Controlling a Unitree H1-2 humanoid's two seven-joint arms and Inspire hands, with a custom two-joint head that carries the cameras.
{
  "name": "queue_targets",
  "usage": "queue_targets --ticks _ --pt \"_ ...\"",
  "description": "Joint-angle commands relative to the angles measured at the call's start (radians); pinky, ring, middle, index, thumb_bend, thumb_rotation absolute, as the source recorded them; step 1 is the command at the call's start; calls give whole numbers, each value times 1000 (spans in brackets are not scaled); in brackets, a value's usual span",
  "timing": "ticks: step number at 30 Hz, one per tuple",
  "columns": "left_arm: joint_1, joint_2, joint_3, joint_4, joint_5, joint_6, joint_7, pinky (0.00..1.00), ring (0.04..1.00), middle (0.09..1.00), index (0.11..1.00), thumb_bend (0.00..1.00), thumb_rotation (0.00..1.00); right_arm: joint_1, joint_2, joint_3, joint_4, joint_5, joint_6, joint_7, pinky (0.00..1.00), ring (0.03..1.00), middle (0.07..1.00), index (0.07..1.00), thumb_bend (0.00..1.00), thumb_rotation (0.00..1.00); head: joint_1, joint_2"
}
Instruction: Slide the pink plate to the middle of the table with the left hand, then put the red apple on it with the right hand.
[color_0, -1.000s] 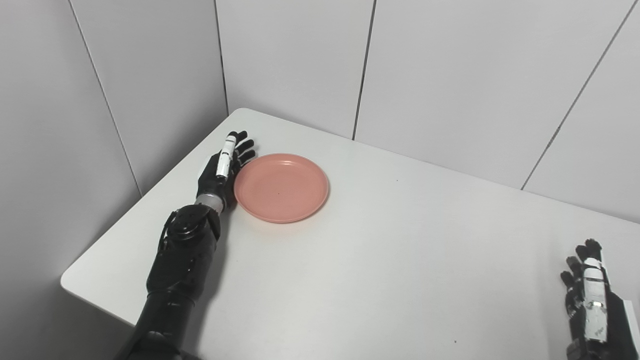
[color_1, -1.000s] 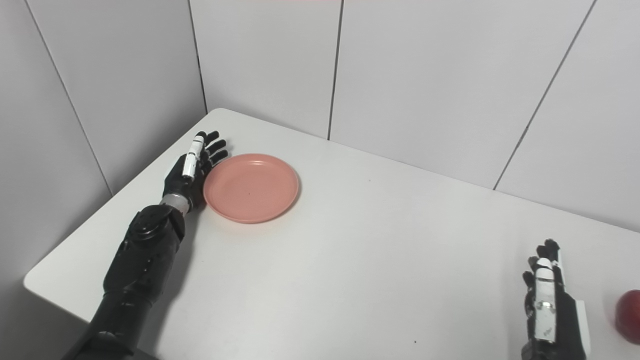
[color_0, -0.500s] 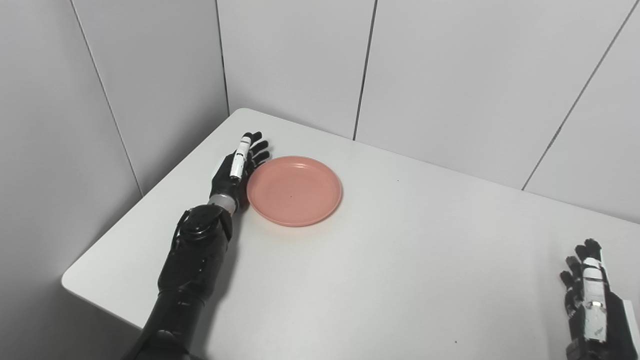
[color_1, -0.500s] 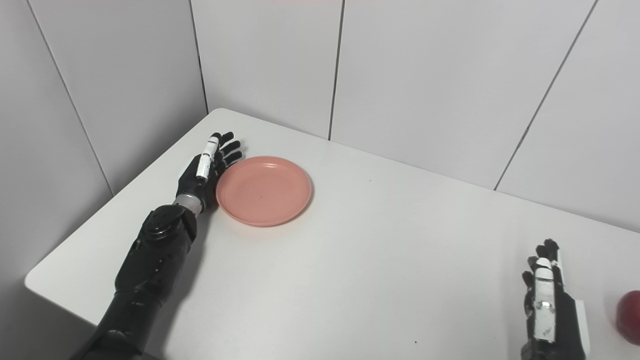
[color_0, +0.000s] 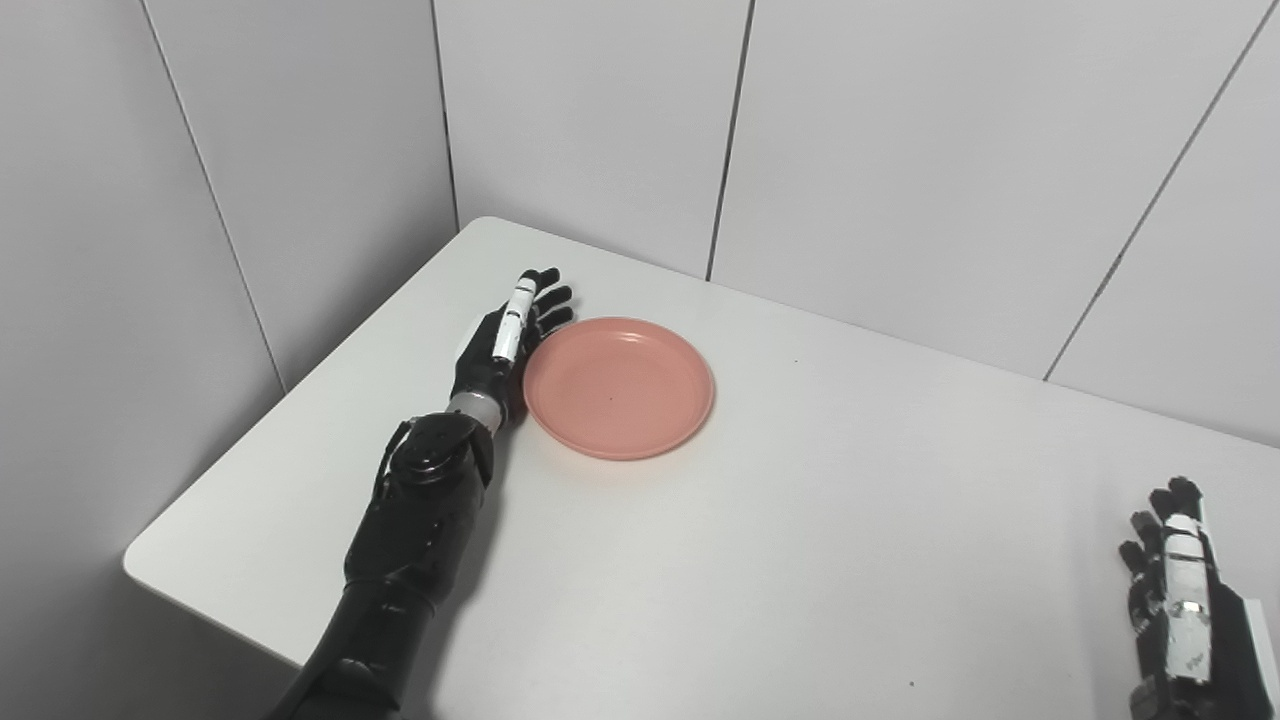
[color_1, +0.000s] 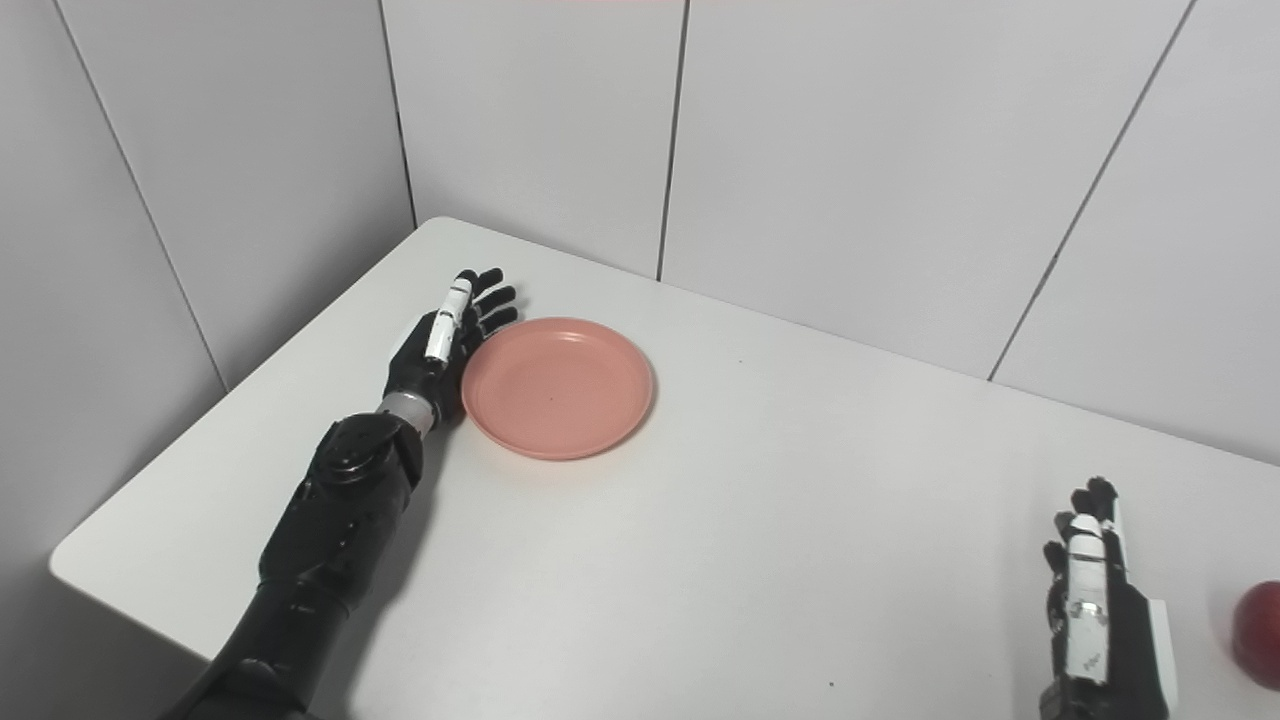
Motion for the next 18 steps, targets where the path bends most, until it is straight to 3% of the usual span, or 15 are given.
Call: queue_targets --ticks 1,18 --pt "-29 -19 -22 10 4 5 -26 893 895 892 869 315 1000 -26 0 -1 -30 -2 -9 -1 1000 1000 1000 1000 78 1000 -2 2" --pt "-34 -51 -73 12 5 15 -60 907 907 904 878 332 1000 -24 -7 1 -7 1 -47 11 1000 1000 1000 1000 101 1000 -24 16"
